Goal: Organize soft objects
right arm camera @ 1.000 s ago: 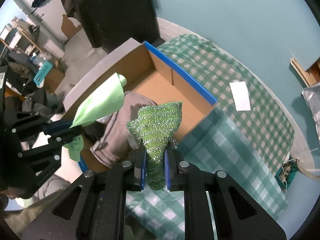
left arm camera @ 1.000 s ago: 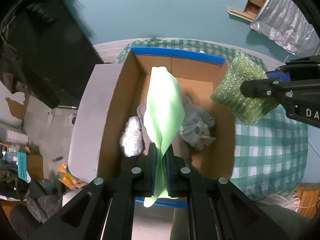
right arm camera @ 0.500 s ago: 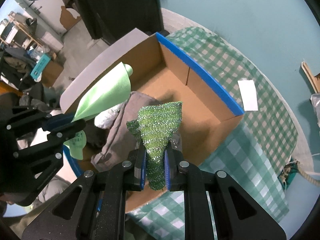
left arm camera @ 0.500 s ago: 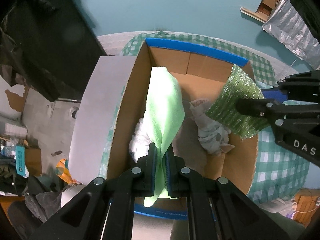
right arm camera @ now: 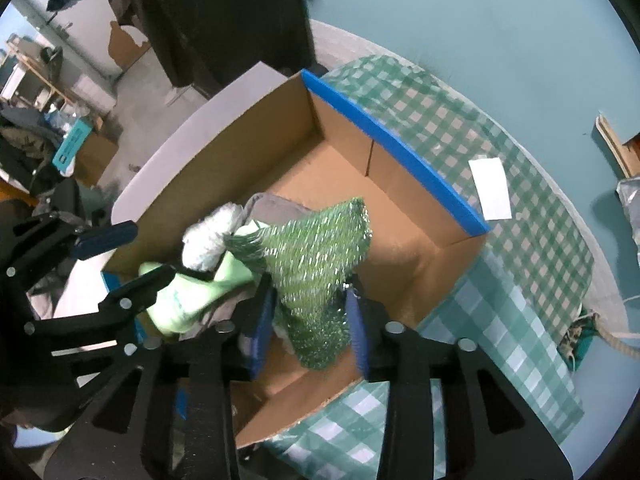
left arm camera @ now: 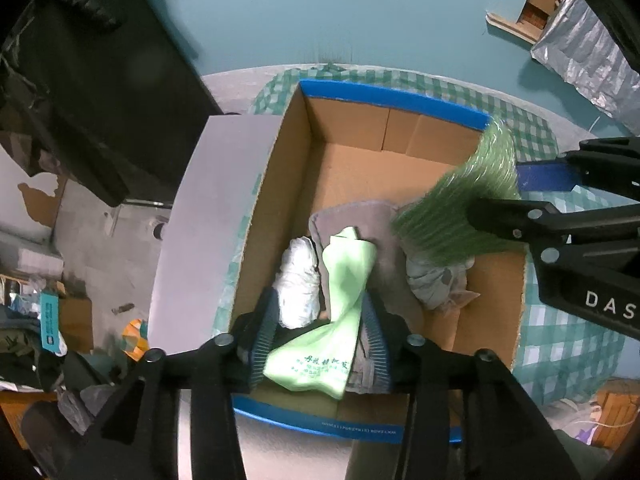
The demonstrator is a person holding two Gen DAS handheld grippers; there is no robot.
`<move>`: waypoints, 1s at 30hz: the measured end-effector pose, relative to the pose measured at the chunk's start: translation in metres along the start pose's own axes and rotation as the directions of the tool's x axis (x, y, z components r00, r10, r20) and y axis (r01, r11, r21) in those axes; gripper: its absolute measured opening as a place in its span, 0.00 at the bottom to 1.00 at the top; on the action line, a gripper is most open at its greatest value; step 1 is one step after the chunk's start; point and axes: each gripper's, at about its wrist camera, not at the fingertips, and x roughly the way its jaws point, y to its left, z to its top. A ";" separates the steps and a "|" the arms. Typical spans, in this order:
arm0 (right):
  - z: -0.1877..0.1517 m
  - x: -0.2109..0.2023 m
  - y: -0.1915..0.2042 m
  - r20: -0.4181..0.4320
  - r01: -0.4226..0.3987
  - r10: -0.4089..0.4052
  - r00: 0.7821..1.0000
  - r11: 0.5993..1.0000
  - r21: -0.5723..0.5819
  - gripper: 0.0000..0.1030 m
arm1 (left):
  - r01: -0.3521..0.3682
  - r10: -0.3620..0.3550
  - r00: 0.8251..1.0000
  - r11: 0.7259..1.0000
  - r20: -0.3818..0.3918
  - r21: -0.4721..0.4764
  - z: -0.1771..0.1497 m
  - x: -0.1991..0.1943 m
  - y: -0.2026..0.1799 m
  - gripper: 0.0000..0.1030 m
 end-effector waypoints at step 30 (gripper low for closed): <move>-0.039 -0.125 -0.012 0.241 0.029 -0.056 0.969 0.993 0.113 0.61 | 0.002 0.003 0.985 1.000 0.174 -0.028 -0.018 -0.107 -0.016 0.84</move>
